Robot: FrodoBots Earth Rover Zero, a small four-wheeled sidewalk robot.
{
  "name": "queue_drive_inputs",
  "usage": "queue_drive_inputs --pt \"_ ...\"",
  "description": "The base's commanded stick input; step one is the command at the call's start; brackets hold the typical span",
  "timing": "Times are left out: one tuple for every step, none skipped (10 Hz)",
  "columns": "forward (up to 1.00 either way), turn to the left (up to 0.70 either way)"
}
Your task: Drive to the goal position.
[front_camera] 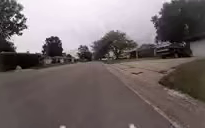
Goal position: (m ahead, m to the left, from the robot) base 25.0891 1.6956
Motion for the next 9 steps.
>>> queue_drive_inputs --pt "1.00 -0.06" --pt "1.00 -0.04" --pt "1.00 -0.02" --pt "1.00 0.00" --pt "1.00 0.00" --pt "1.00 0.00" --pt "1.00 0.00" --pt "1.00 0.00" --pt "1.00 0.00"
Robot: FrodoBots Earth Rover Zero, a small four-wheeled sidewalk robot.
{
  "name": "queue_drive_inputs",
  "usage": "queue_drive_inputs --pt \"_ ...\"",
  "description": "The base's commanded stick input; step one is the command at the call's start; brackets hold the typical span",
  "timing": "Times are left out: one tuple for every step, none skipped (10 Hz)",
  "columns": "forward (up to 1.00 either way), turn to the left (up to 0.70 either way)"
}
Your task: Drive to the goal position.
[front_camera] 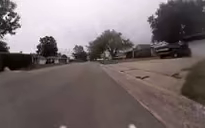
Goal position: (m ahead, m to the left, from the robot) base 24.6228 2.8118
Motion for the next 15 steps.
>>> queue_drive_inputs --pt "1.00 0.00" --pt "1.00 0.00" --pt "1.00 0.00" --pt "1.00 0.00" --pt "1.00 0.00" --pt "1.00 0.00" --pt "1.00 0.00" --pt "1.00 0.00" --pt "1.00 0.04" --pt "1.00 0.12" --pt "1.00 0.36" --pt "1.00 0.25" --pt "1.00 0.00" --pt "1.00 0.00" --pt "1.00 0.00"
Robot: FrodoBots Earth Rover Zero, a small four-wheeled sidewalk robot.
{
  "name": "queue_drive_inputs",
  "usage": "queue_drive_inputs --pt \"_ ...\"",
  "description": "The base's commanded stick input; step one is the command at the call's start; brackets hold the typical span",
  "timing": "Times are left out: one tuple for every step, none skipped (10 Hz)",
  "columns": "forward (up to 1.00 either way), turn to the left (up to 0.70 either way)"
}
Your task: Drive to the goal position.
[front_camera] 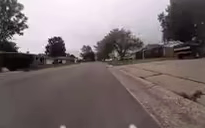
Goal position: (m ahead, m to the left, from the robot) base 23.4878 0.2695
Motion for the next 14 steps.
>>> queue_drive_inputs --pt "1.00 0.00" --pt "1.00 0.00" --pt "1.00 0.00" --pt "1.00 0.00" --pt "1.00 0.00" --pt "1.00 0.00" --pt "1.00 0.00" --pt "1.00 0.00" --pt "1.00 0.00" --pt "1.00 -0.02" --pt "1.00 -0.11" --pt "1.00 -0.36" --pt "1.00 -0.16" --pt "1.00 0.00"
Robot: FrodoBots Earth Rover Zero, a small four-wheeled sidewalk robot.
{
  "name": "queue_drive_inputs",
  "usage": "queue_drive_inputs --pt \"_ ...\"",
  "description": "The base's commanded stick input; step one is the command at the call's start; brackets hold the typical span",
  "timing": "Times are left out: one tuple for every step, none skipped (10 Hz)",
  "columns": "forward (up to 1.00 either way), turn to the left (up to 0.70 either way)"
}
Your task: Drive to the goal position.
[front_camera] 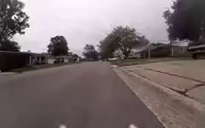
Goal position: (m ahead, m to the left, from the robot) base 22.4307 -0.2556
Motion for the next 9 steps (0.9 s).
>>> queue_drive_inputs --pt "1.00 0.00" --pt "1.00 0.00" --pt "1.00 0.00" --pt "1.00 0.00" --pt "1.00 0.00" --pt "1.00 0.00" --pt "1.00 0.00" --pt "1.00 0.00" --pt "1.00 0.00"
